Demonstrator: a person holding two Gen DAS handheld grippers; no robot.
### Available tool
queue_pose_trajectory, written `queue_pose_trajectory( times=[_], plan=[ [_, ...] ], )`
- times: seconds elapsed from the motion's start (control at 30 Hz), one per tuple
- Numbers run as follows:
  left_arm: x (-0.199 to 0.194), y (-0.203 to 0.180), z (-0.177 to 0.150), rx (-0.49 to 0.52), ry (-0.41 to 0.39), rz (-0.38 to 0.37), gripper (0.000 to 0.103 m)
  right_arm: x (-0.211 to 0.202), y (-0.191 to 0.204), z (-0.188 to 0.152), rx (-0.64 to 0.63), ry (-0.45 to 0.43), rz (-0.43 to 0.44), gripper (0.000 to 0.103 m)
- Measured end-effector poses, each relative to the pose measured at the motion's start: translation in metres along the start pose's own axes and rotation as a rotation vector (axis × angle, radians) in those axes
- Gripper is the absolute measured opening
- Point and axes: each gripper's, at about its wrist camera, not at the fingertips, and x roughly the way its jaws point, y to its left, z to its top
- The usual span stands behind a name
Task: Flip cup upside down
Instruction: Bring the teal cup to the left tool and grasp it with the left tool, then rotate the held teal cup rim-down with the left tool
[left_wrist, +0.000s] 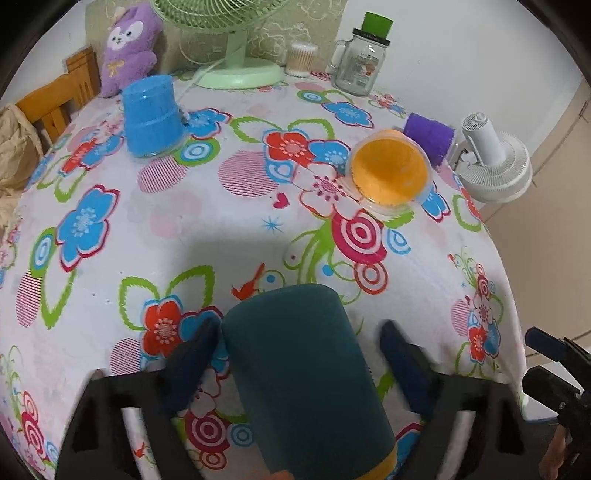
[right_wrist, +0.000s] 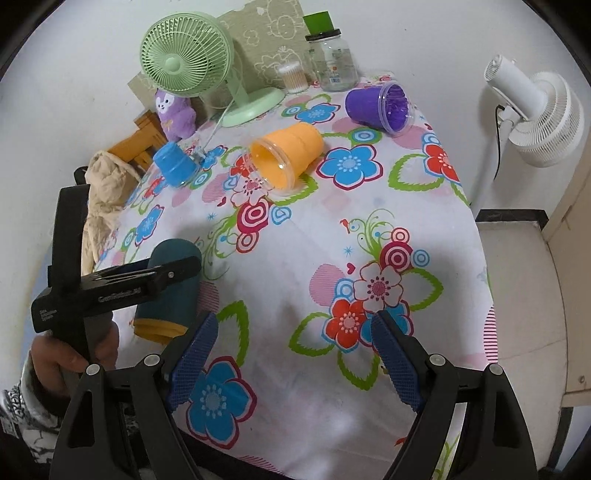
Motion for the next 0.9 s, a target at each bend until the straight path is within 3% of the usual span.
queue_pose_trajectory(
  times=[0.23, 0.9],
  plan=[
    [-0.001, 0.001, -0.002, 0.002, 0.011, -0.041, 0.072, -0.001, 0.002, -0.001, -0.001, 0.000, 0.002, 0.087],
    [-0.038, 0.003, -0.002, 0.020, -0.065, -0.048, 0.069, 0.000, 0.025, -0.004, -0.061, 0.012, 0.012, 0.087]
  ],
)
